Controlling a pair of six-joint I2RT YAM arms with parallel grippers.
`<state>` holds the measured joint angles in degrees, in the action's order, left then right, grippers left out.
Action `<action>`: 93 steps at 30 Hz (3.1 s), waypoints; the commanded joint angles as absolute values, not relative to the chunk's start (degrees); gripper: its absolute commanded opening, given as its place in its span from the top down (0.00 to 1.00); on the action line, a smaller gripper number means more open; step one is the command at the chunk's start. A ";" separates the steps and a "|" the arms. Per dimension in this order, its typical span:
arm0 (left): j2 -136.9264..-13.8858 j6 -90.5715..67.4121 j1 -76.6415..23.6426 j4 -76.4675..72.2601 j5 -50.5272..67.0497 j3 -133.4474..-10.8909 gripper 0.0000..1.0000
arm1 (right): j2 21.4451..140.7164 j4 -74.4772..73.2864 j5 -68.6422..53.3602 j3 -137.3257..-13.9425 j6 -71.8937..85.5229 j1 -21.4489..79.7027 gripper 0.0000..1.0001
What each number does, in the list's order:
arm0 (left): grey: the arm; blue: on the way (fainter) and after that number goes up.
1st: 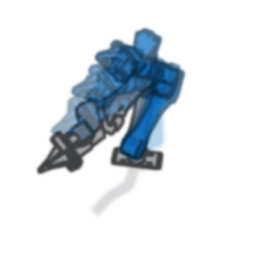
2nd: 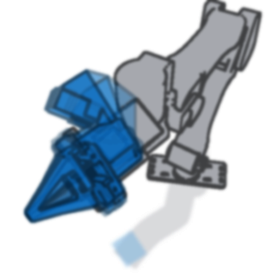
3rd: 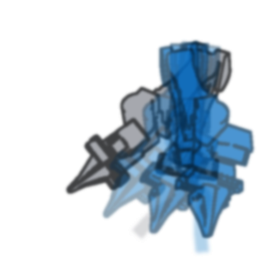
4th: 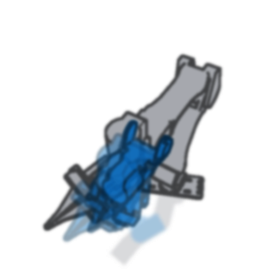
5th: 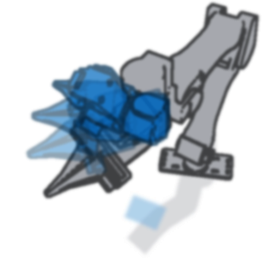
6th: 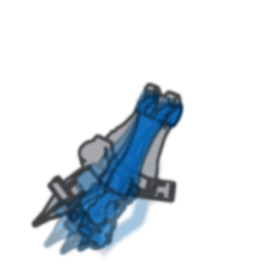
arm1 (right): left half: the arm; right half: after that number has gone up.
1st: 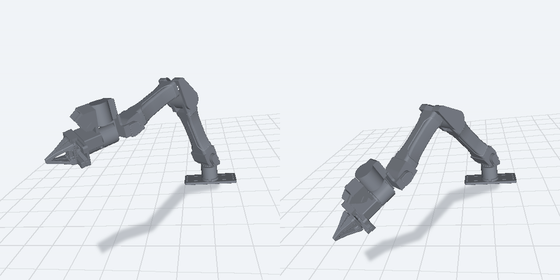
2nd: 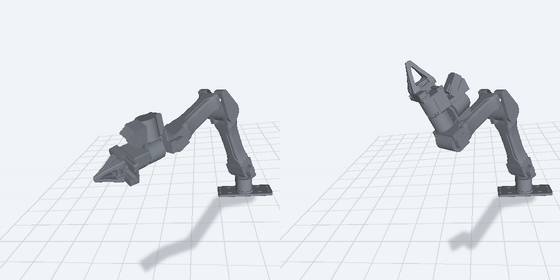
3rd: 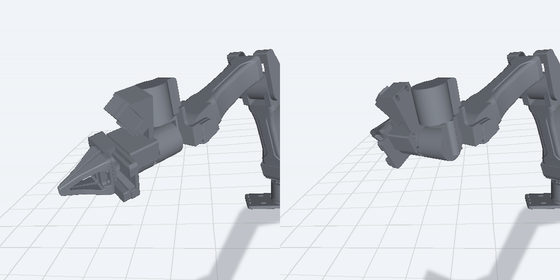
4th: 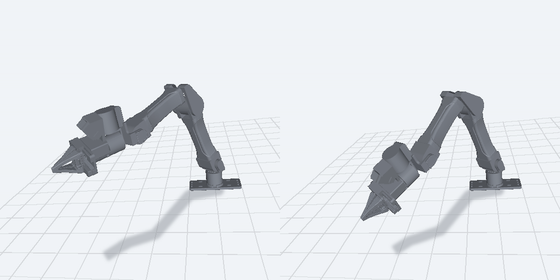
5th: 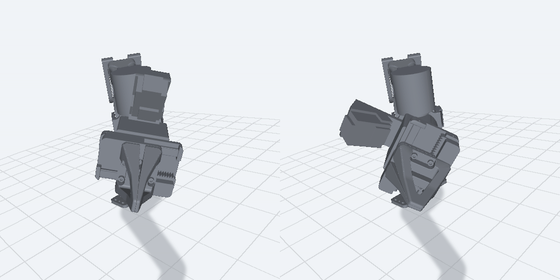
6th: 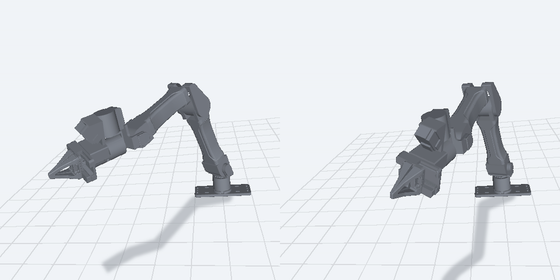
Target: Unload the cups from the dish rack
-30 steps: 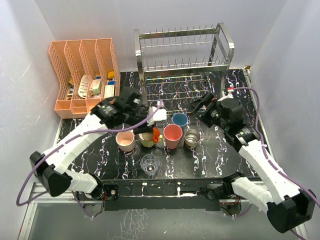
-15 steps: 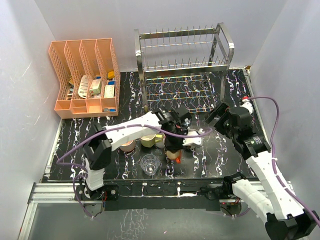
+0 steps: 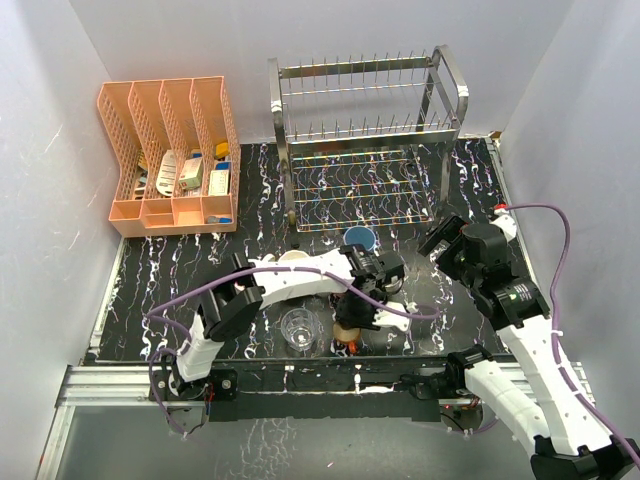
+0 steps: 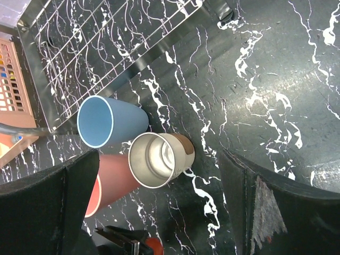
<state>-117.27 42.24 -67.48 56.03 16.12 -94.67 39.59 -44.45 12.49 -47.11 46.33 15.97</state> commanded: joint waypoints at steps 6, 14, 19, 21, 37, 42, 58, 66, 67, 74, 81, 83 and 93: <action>-119.43 46.24 -68.93 55.63 12.36 -96.65 0.92 | 38.96 -45.77 14.63 -52.53 42.67 15.66 0.02; -116.75 48.44 -68.94 58.99 9.23 -98.89 0.33 | 38.14 -45.81 14.50 -51.52 41.75 15.69 0.02; -108.42 49.08 -68.99 62.82 8.64 -97.58 0.07 | 38.37 -45.79 14.65 -51.62 41.14 15.73 0.02; -105.22 48.37 -68.59 64.47 8.61 -97.76 0.03 | 38.77 -45.71 14.73 -51.46 41.22 15.73 0.02; -70.23 43.94 -38.98 49.04 8.17 -72.45 0.03 | 40.30 -40.05 20.53 -49.13 39.55 15.72 0.02; -67.44 34.05 -8.62 33.48 18.21 -62.13 0.03 | 40.55 -36.72 24.28 -47.38 37.72 15.65 0.02; -54.55 5.26 8.81 -1.65 21.18 -34.40 0.03 | 31.77 6.10 47.46 -16.16 21.04 15.73 0.02; -58.47 -1.52 8.79 -5.19 21.55 -30.58 0.03 | 41.68 18.71 47.80 -12.46 16.30 15.69 0.02; -58.26 -1.78 8.82 -6.68 21.41 -29.52 0.03 | 42.57 19.78 48.15 -12.20 16.08 15.64 0.02; -51.00 0.61 8.81 -19.93 25.44 -20.63 0.03 | 50.29 25.68 48.20 -11.39 16.51 15.54 0.02; -53.22 -2.87 8.80 -28.92 23.36 -15.51 0.03 | 57.64 32.79 54.07 -10.27 19.14 15.55 0.02; -55.26 -4.00 8.86 -31.31 20.53 -15.05 0.03 | 58.11 34.41 52.39 -9.88 17.90 15.43 0.02; -65.06 -6.02 8.85 -57.13 7.96 -7.47 0.03 | 67.62 46.27 51.23 -8.64 15.20 14.74 0.02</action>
<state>-60.82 -5.19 8.78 -42.63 14.00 -9.52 64.05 34.87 51.92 -9.47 18.48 15.38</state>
